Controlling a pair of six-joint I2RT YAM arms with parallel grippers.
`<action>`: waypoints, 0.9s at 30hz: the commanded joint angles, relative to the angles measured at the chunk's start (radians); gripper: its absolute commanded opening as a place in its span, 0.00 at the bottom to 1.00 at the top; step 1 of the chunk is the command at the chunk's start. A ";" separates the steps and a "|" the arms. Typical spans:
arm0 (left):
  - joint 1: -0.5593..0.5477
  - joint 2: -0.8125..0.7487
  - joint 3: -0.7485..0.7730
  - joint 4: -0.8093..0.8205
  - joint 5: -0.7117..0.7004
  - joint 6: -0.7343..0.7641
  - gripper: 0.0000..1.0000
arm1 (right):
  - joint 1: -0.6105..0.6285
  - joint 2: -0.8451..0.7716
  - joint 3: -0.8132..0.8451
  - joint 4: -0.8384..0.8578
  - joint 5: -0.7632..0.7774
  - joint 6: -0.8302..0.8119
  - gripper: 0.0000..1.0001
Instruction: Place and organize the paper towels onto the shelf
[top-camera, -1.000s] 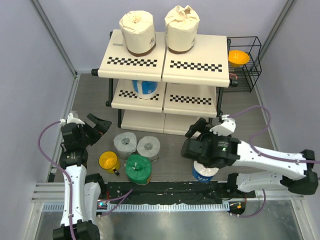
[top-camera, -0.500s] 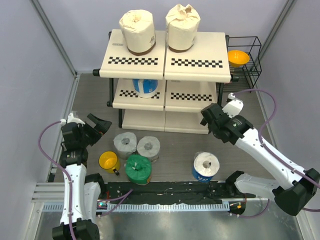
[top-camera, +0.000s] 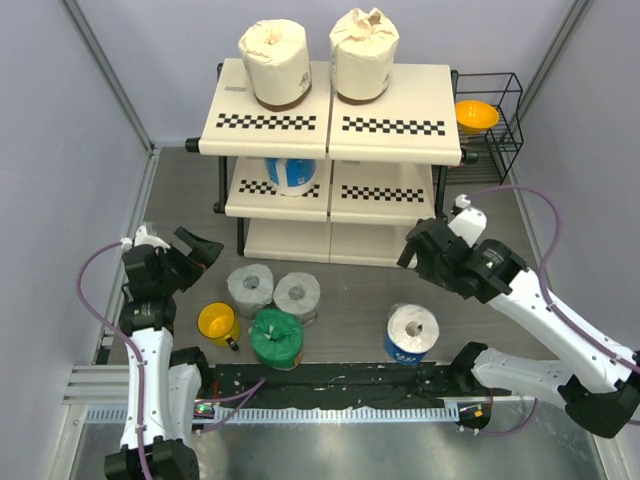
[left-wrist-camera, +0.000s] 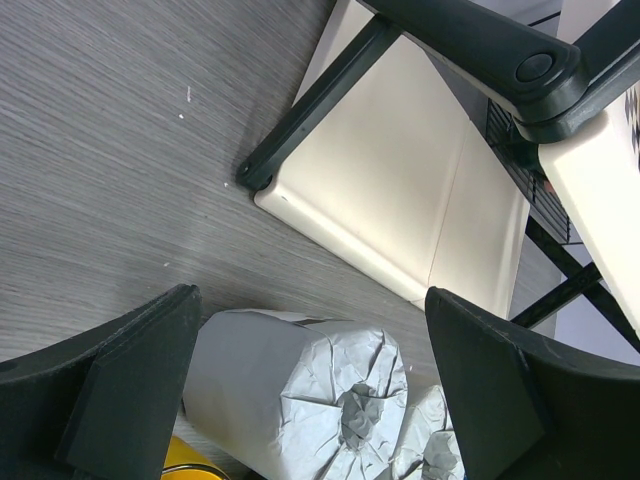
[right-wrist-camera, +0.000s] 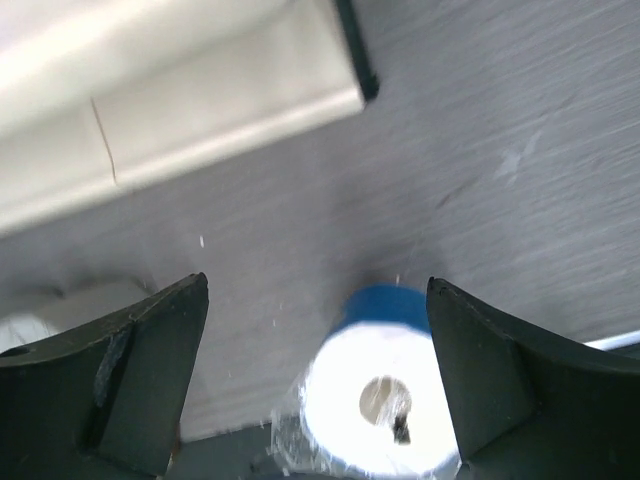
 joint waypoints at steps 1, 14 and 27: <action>0.008 -0.006 0.001 0.033 0.017 -0.005 1.00 | 0.171 0.068 0.011 -0.089 0.026 0.142 0.95; 0.006 -0.001 -0.002 0.036 0.017 -0.005 1.00 | 0.425 0.112 -0.093 -0.114 -0.029 0.365 0.95; 0.006 -0.003 -0.002 0.036 0.020 -0.005 1.00 | 0.552 0.128 -0.205 -0.056 -0.047 0.505 0.94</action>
